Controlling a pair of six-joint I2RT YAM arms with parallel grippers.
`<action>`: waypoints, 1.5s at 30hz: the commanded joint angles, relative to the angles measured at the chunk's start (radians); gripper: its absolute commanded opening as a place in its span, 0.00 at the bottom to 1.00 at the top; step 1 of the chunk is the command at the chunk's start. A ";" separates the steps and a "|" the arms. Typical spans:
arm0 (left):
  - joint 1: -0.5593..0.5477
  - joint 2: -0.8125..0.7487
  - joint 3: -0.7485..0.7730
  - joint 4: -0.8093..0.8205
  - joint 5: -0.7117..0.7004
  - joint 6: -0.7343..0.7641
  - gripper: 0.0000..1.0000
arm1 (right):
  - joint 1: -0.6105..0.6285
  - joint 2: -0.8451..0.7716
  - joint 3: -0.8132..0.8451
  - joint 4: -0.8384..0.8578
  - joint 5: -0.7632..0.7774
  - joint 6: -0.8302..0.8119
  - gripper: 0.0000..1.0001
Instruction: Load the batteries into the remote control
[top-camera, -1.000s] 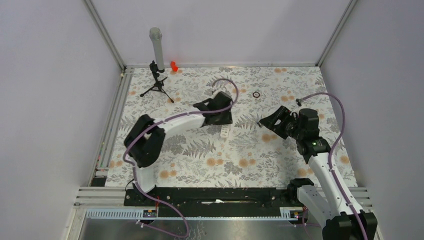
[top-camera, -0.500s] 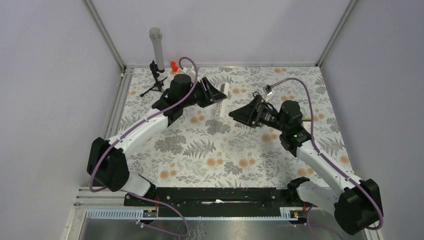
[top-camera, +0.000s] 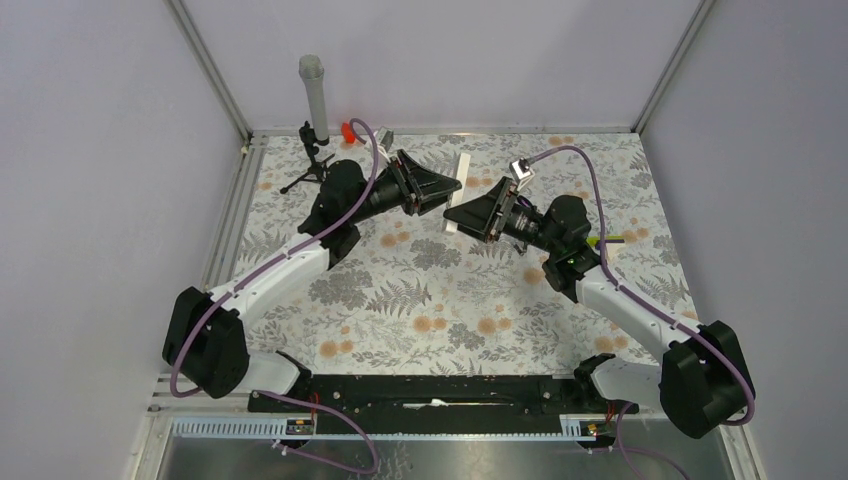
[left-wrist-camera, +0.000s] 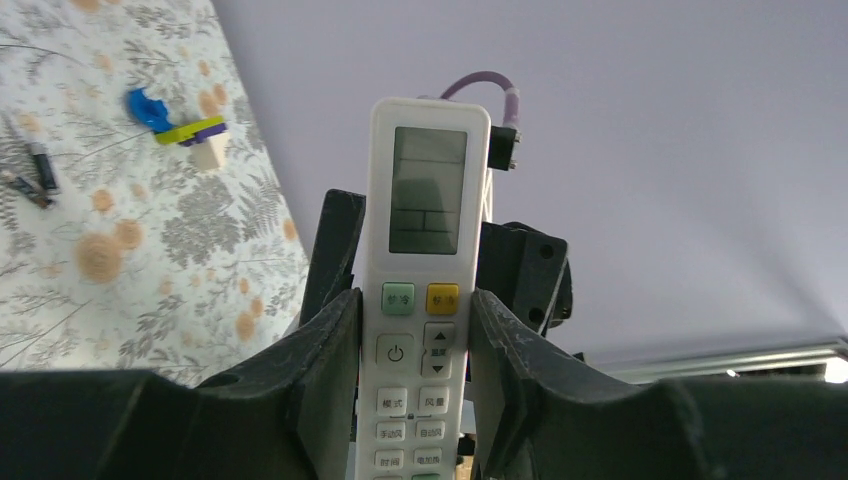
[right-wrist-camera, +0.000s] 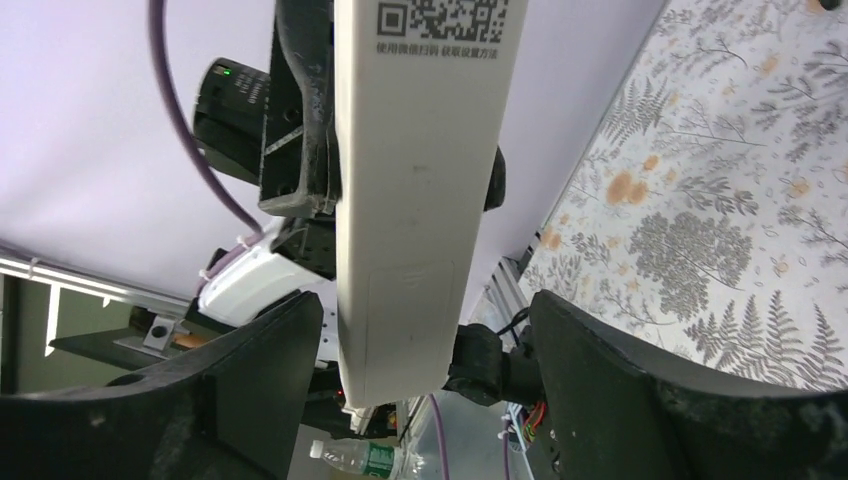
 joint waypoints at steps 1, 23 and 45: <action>0.006 0.002 -0.021 0.222 0.059 -0.122 0.12 | 0.013 -0.012 0.043 0.123 -0.011 0.035 0.79; 0.022 -0.076 0.257 -0.654 -0.232 0.597 0.81 | 0.147 0.011 0.262 -0.564 0.236 -0.611 0.20; 0.015 0.006 0.246 -0.795 -0.404 0.700 0.57 | 0.329 0.187 0.417 -0.756 0.523 -0.792 0.20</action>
